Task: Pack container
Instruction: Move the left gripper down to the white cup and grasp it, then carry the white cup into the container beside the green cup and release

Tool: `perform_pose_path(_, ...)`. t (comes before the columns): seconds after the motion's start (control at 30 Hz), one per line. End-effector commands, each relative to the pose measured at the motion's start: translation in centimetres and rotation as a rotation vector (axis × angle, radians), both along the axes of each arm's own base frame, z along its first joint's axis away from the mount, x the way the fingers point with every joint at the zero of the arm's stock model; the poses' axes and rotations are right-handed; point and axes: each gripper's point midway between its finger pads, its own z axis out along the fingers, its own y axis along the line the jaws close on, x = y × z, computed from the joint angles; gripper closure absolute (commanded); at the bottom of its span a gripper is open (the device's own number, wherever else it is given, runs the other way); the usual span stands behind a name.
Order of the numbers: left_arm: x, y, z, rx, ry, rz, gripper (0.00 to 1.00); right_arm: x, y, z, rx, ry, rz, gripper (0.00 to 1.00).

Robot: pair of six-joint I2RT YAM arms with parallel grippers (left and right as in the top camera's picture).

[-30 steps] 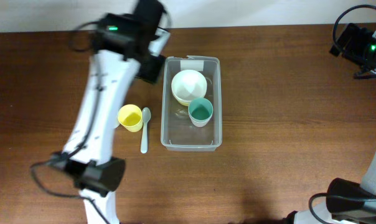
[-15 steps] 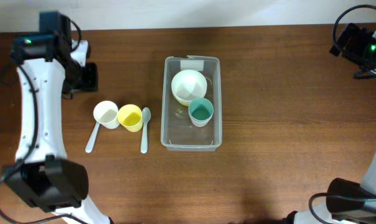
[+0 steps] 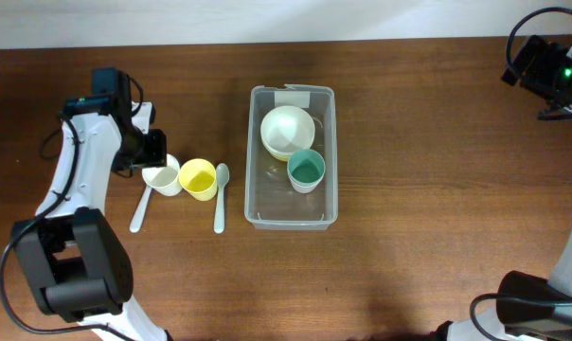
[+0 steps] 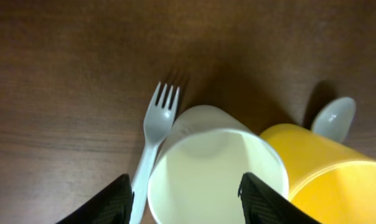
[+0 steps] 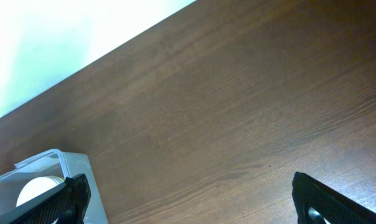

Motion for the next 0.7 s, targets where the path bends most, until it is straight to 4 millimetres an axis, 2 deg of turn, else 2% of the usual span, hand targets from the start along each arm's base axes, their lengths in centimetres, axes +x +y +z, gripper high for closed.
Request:
perform_pose_path(0.0,-0.3,0.4,-2.0,0.015,0.027,-0.012,0.47,-0.1,-0.2,0.3,-0.009,-0.008,-0.003,0.01)
perform_pose_path(0.13,-0.1,0.7,-3.5,0.031,0.054,-0.010,0.57,-0.1,-0.2,0.3,-0.009,-0.008,-0.003,0.01)
perform_pose_path(0.23,-0.1,0.8,-4.9,0.029,0.079,-0.010,0.60,-0.1,-0.2,0.3,-0.009,-0.008,-0.003,0.01)
perform_pose_path(0.37,0.2,0.9,-5.5,0.034,0.079,-0.009,0.77,-0.1,-0.2,0.3,-0.009,-0.008,-0.003,0.01)
perform_pose_path(0.53,1.6,1.5,-3.5,0.040,0.028,0.001,0.94,-0.1,-0.2,0.3,-0.009,-0.008,-0.003,0.01)
perform_pose_path(0.63,2.6,2.0,-1.0,0.046,-0.010,0.011,0.98,-0.1,-0.2,0.3,-0.009,-0.008,-0.003,0.01)
perform_pose_path(0.67,3.0,2.1,0.4,0.048,-0.028,0.014,0.98,-0.1,-0.2,0.3,-0.009,-0.008,-0.003,0.01)
